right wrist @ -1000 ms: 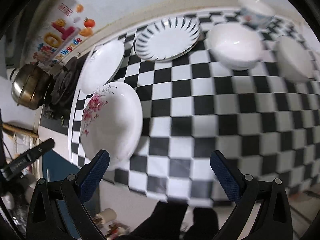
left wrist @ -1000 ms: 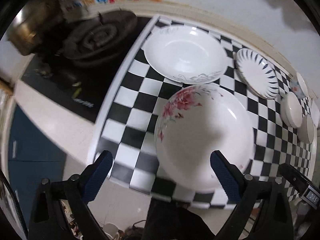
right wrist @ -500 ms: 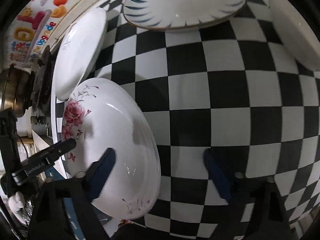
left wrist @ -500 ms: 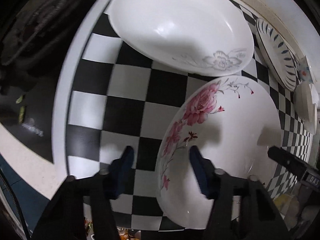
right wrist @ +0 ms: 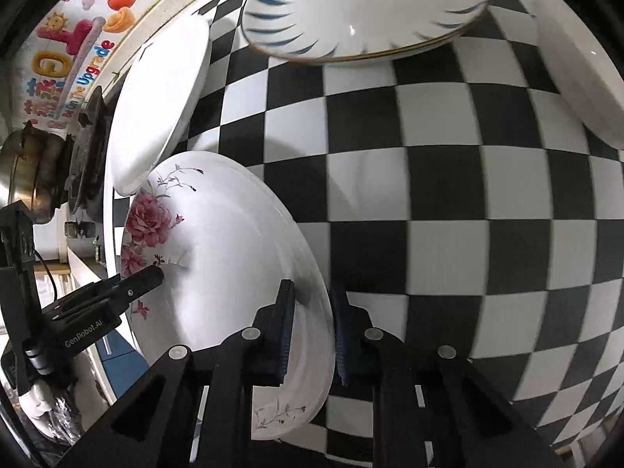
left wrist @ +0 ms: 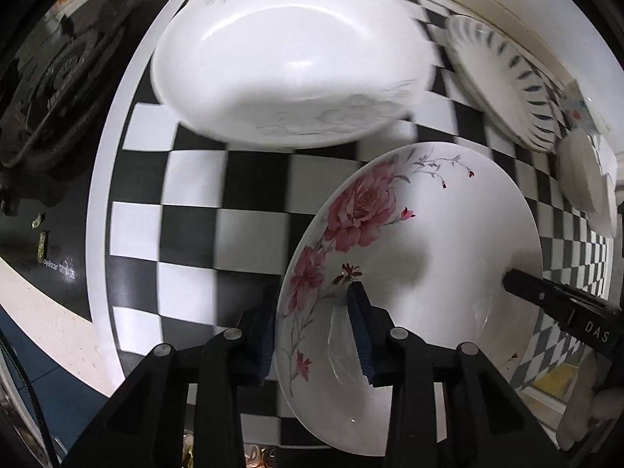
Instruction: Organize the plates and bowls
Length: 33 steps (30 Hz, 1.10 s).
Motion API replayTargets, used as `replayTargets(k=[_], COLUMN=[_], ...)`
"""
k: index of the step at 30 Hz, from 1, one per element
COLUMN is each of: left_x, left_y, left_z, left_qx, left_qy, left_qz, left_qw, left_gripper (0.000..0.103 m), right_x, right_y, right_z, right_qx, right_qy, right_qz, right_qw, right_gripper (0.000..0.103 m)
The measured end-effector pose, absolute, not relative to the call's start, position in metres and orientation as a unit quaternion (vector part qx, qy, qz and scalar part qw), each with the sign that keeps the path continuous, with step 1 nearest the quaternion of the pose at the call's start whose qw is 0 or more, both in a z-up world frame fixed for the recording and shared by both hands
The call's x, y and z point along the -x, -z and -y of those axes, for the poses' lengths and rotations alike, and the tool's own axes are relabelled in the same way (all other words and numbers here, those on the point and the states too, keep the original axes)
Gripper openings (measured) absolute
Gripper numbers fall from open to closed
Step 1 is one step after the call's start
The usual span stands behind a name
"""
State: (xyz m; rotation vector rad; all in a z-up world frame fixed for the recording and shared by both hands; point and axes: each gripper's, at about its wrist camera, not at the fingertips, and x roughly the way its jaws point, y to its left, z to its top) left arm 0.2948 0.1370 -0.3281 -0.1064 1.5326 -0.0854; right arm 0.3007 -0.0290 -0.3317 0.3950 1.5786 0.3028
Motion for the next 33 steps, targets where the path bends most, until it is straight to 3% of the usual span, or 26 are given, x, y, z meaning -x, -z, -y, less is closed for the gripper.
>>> replayTargets(k=[6, 15, 33], left_x=[-0.283, -0.273, -0.279], left_y=[0.29, 0.285, 0.334], left_z=[-0.091, -0.043, -0.009], left_qx=[0.044, 0.027, 0.019], left_qy=[0.058, 0.091, 0.073], left_qz=[-0.68, -0.68, -0.708], left_qw=[0.729, 0.728, 0.702], left_gripper=[0.032, 0.032, 0.032], right_x=[-0.293, -0.275, -0.266], right_y=[0.307, 0.285, 0.324], right_z=[0.082, 0.174, 0.248], right_qx=[-0.185, -0.2, -0.187], right_qy=[-0.136, -0.114, -0.088], right_qz=[-0.686, -0.674, -0.69], right_qw=[0.69, 0.702, 0.694], right_gripper=[0.019, 0.019, 0.019])
